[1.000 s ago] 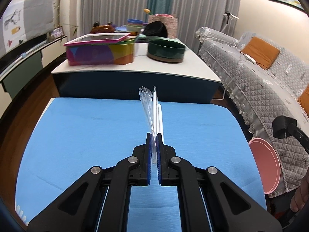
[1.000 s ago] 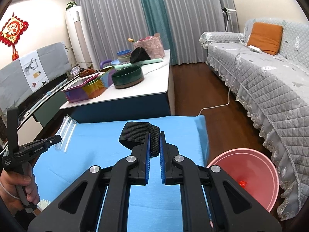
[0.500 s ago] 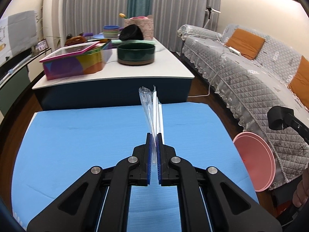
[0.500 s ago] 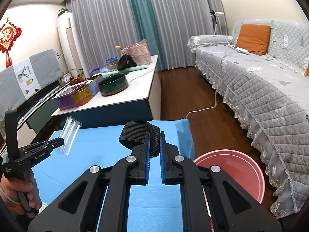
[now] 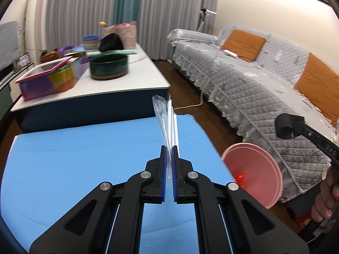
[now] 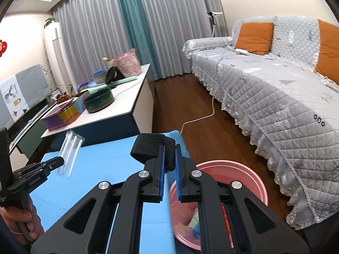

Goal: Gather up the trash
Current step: 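Lift the straw pack with the left tool while the right tool carries the strap toward the bin, then open both tools over the pink bin to drop the straws and strap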

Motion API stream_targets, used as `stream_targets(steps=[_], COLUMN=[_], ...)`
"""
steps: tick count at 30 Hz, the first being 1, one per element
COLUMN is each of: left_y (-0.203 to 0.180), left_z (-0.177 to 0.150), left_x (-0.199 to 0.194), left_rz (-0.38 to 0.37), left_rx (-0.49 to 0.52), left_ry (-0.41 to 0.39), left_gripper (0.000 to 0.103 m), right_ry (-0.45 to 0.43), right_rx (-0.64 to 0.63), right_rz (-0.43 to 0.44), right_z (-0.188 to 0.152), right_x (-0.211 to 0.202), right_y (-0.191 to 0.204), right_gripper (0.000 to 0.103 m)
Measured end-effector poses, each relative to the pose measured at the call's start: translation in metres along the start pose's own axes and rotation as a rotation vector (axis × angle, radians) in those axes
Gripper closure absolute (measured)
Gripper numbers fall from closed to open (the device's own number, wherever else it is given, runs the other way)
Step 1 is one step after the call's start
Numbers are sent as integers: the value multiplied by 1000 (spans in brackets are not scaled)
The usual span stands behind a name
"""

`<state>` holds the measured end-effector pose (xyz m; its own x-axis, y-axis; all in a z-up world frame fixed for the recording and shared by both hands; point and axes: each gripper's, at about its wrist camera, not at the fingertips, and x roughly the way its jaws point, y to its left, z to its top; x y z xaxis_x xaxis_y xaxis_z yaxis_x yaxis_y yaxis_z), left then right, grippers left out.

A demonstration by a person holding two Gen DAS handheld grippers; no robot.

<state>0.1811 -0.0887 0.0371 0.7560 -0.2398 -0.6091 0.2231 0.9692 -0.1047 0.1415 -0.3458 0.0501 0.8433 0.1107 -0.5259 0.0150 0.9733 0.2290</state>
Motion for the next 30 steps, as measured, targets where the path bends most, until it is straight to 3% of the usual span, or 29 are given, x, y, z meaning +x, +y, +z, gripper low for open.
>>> stream_targets(steps=[20, 30], left_y=[-104, -144], left_z=[0, 1], left_x=[30, 62], left_rz=[-248, -306], left_rx=[142, 173], left_ry=[58, 127], left_gripper=[98, 98], right_ry=[-31, 10], right_rx=[76, 108], right_rz=[-112, -149], right_z=[8, 5], right_x=[-18, -11], right_y=[-61, -86], right_gripper=[94, 94])
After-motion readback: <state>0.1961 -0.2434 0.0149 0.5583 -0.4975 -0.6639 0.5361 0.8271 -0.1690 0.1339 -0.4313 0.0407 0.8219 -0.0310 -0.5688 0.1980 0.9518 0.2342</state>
